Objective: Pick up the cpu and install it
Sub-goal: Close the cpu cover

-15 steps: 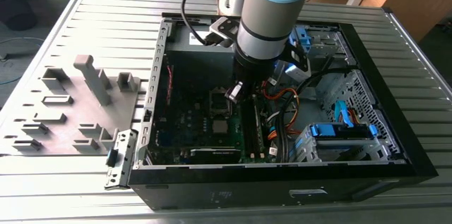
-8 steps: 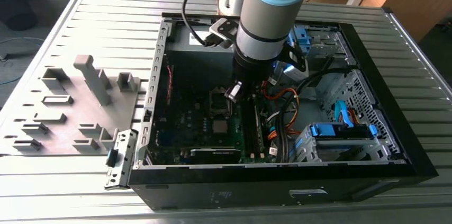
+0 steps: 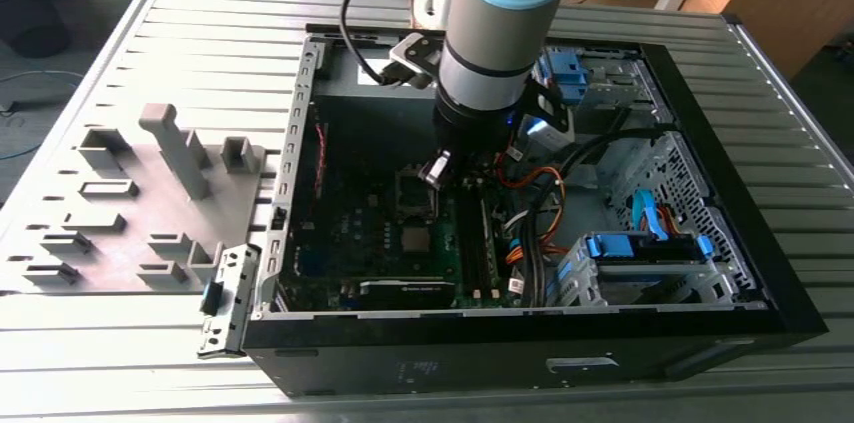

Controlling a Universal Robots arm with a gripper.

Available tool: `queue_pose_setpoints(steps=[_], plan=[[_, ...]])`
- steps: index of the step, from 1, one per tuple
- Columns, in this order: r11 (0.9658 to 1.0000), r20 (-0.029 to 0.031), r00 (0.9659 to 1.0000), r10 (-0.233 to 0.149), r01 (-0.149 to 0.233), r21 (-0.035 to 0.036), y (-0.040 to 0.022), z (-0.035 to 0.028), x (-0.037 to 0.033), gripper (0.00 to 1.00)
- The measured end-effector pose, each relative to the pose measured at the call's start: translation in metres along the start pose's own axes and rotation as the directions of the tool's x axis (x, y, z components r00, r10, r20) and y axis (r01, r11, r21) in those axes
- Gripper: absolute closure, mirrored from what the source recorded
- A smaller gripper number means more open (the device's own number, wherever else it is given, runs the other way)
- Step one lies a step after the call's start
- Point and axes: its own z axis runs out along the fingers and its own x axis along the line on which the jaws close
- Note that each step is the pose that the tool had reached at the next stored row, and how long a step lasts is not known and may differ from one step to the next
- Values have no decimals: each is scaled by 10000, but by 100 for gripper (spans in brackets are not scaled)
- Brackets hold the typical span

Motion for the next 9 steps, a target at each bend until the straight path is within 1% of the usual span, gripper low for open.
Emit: queue_pose_setpoints(steps=[3,9], plan=[[10000,-1,10000,-1,1,0,-2,38,1,89],[10000,-2,10000,1,-1,2,5,50,-7,89]])
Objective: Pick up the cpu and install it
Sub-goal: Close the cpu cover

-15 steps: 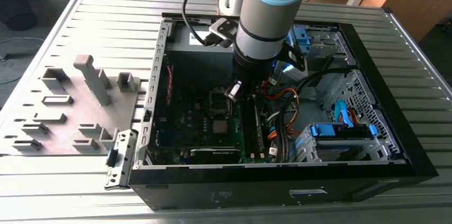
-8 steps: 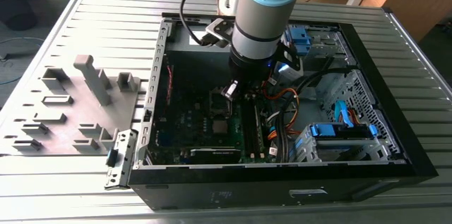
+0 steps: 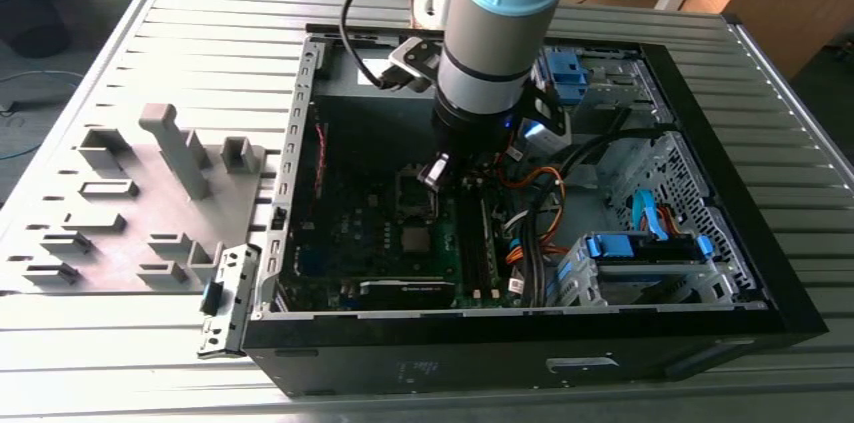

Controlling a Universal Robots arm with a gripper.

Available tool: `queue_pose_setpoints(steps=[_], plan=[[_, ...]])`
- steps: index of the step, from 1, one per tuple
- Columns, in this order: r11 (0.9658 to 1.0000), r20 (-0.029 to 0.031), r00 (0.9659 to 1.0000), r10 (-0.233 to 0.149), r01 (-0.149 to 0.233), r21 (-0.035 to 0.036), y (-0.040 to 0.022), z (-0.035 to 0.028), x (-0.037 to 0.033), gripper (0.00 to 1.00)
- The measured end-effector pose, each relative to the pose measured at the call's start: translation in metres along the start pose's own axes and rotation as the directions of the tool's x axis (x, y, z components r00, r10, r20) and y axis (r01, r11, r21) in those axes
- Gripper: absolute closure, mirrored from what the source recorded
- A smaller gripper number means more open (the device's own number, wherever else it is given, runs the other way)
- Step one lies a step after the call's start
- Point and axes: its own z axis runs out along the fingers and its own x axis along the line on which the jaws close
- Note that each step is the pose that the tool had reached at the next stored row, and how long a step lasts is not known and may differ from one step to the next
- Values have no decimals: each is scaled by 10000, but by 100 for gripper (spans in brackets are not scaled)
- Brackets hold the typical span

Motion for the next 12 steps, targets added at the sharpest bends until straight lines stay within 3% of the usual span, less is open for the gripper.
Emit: queue_pose_setpoints(steps=[12], plan=[[10000,0,10000,1,-1,0,67,37,-48,89]])
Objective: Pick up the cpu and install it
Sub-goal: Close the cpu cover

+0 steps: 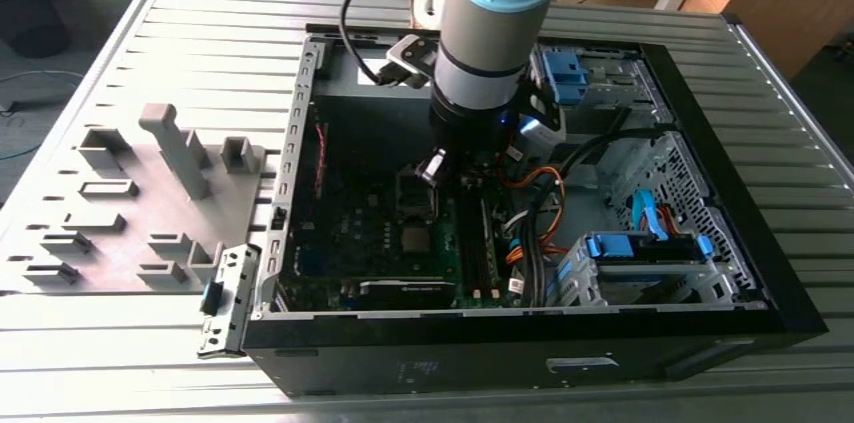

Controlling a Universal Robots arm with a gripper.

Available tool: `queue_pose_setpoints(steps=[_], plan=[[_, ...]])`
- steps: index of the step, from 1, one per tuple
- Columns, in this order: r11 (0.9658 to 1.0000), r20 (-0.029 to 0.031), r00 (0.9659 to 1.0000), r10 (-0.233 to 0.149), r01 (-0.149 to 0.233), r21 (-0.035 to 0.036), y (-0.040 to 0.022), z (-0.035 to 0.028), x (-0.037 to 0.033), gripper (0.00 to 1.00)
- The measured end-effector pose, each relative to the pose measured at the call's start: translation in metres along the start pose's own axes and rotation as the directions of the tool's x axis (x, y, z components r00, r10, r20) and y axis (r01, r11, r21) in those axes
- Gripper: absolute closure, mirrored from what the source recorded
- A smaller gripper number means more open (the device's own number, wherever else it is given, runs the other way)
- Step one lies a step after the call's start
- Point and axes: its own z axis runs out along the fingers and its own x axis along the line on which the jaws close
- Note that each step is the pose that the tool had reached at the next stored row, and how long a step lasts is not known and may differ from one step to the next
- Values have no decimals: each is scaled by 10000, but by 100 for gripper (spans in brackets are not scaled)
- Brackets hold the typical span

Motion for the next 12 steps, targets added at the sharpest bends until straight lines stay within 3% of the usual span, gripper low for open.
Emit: queue_pose_setpoints(steps=[12], plan=[[10000,-1,10000,0,0,0,9,57,8,89]])
